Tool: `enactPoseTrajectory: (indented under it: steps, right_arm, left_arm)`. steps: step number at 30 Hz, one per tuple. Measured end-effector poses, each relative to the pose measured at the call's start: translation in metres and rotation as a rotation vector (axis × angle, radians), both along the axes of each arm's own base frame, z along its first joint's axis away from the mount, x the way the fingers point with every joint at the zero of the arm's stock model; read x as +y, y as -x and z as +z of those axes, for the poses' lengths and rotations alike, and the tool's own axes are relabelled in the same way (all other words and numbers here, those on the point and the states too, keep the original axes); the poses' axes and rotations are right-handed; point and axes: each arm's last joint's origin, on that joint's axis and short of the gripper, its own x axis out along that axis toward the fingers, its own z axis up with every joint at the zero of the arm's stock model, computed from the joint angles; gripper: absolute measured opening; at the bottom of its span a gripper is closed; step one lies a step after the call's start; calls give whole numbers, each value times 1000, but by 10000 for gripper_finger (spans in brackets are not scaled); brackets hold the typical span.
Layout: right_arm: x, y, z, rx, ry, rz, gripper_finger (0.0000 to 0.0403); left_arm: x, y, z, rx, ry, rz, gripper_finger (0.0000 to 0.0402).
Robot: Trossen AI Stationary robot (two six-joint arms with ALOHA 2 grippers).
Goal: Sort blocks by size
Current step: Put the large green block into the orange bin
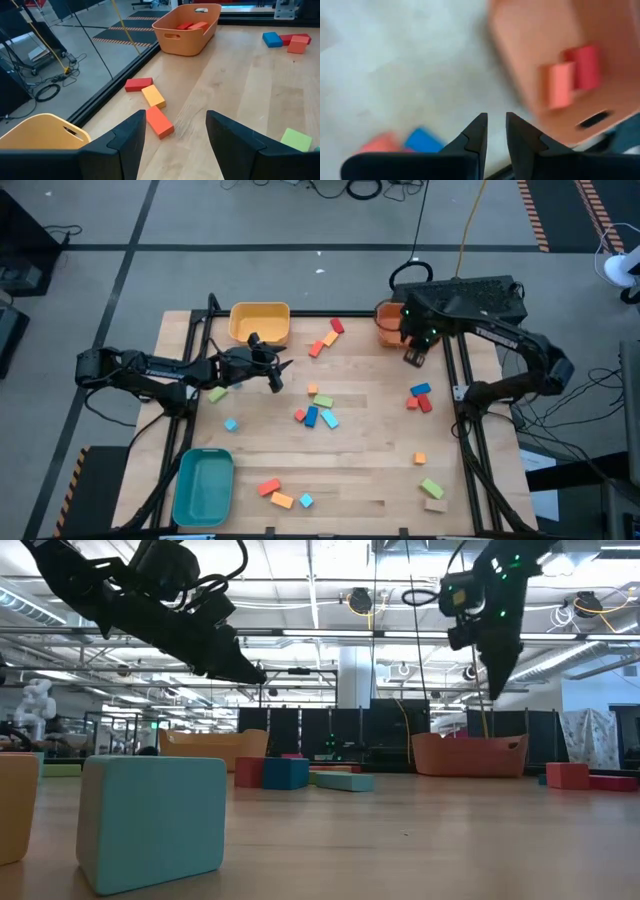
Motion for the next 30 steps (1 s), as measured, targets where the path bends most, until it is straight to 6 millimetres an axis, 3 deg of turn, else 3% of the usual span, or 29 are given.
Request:
enactPoseTrajectory:
  steps: [12,30]
  right_arm:
    - [95,-14,2,163,-152,-57,54]
    - [227,-18,-3,93,-317,-121,60]
  left_arm:
    - [0,-1,3,-26,-13,-2,210]
    - [-6,-2,0,-11,35,-50,210]
